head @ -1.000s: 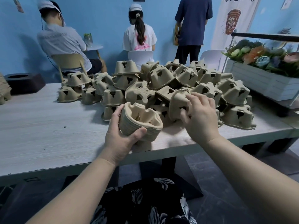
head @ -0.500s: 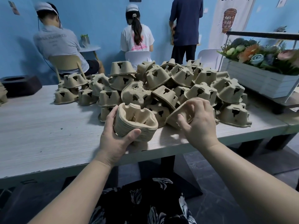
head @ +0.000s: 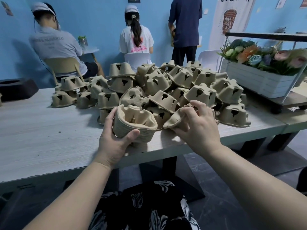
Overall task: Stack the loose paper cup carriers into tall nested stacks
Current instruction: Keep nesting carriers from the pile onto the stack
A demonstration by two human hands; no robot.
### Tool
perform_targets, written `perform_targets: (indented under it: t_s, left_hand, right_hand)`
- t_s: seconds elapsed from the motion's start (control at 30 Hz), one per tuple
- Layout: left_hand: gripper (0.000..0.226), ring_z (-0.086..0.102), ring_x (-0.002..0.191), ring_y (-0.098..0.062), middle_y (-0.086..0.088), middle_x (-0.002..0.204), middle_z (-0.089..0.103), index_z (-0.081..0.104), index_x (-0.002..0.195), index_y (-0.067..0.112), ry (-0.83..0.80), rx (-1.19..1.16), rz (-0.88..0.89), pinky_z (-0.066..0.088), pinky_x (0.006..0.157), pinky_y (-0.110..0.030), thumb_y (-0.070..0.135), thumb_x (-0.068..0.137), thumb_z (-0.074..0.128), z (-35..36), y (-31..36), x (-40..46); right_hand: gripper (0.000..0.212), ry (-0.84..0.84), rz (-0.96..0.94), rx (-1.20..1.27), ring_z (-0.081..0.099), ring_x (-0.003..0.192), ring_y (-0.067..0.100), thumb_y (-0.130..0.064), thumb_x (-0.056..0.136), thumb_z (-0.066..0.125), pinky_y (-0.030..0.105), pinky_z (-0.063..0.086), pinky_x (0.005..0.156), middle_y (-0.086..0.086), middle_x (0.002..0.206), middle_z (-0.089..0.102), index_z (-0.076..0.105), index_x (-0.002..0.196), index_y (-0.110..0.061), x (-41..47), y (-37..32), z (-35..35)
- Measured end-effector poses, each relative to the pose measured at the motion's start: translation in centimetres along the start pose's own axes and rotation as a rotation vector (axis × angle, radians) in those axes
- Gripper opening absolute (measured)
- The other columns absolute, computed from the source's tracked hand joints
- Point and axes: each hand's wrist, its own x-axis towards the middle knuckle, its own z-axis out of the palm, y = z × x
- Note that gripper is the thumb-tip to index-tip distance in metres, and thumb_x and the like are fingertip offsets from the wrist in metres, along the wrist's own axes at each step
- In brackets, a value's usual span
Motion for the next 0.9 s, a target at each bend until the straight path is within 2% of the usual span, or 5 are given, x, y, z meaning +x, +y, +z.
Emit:
perform_targets:
  t_s: [0.2, 0.33, 0.5, 0.73, 0.9]
  left_hand:
    - [0.127, 0.055, 0.115, 0.009, 0.007, 0.137, 0.054, 0.037, 0.146, 0.028, 0.016, 0.016, -0.006, 0.046, 0.086, -0.008, 0.074, 0.038, 0.083, -0.1, 0.0, 0.0]
    - [0.129, 0.055, 0.113, 0.011, 0.01, 0.136, 0.054, 0.036, 0.147, 0.026, 0.018, 0.018, 0.0, 0.046, 0.087, -0.008, 0.076, 0.037, 0.082, -0.1, 0.0, 0.1]
    - [0.118, 0.054, 0.116, 0.009, 0.007, 0.137, 0.054, 0.036, 0.147, 0.026, 0.011, 0.032, -0.013, 0.046, 0.091, -0.009, 0.059, 0.044, 0.083, -0.2, -0.2, 0.1]
    - [0.107, 0.054, 0.107, 0.018, 0.022, 0.127, 0.052, 0.036, 0.146, 0.026, 0.022, 0.014, -0.011, 0.045, 0.084, -0.006, 0.046, 0.051, 0.082, 0.0, 0.1, 0.0]
    - [0.11, 0.054, 0.122, -0.001, 0.013, 0.134, 0.055, 0.038, 0.146, 0.031, 0.049, 0.035, -0.038, 0.047, 0.1, -0.021, 0.055, 0.047, 0.079, -0.3, 0.0, 0.1]
  right_hand:
    - [0.025, 0.121, -0.071, -0.001, 0.053, 0.086, 0.034, -0.018, 0.062, 0.086, 0.032, 0.038, 0.076, 0.009, 0.101, 0.061, 0.067, 0.077, -0.011, -0.4, 0.8, 0.4]
    - [0.008, 0.137, -0.104, 0.06, 0.054, 0.084, 0.035, -0.016, 0.073, 0.066, 0.035, 0.044, 0.078, 0.008, 0.092, 0.059, 0.064, 0.074, -0.009, -0.4, 1.3, -0.7]
    - [0.029, 0.164, -0.035, 0.157, 0.062, 0.09, 0.032, -0.027, 0.087, 0.049, 0.036, 0.05, 0.073, 0.01, 0.106, 0.063, 0.069, 0.089, -0.007, 0.2, 0.7, -1.6]
    - [0.038, 0.162, -0.023, 0.32, 0.064, 0.093, 0.025, -0.035, 0.094, 0.043, 0.033, 0.052, 0.076, 0.005, 0.109, 0.066, 0.071, 0.108, -0.013, 1.7, -2.1, -1.1]
    - [0.035, 0.123, -0.117, 0.352, 0.064, 0.094, 0.025, -0.031, 0.093, 0.045, 0.03, 0.048, 0.082, 0.002, 0.108, 0.07, 0.071, 0.108, -0.012, 2.4, -4.2, -0.3]
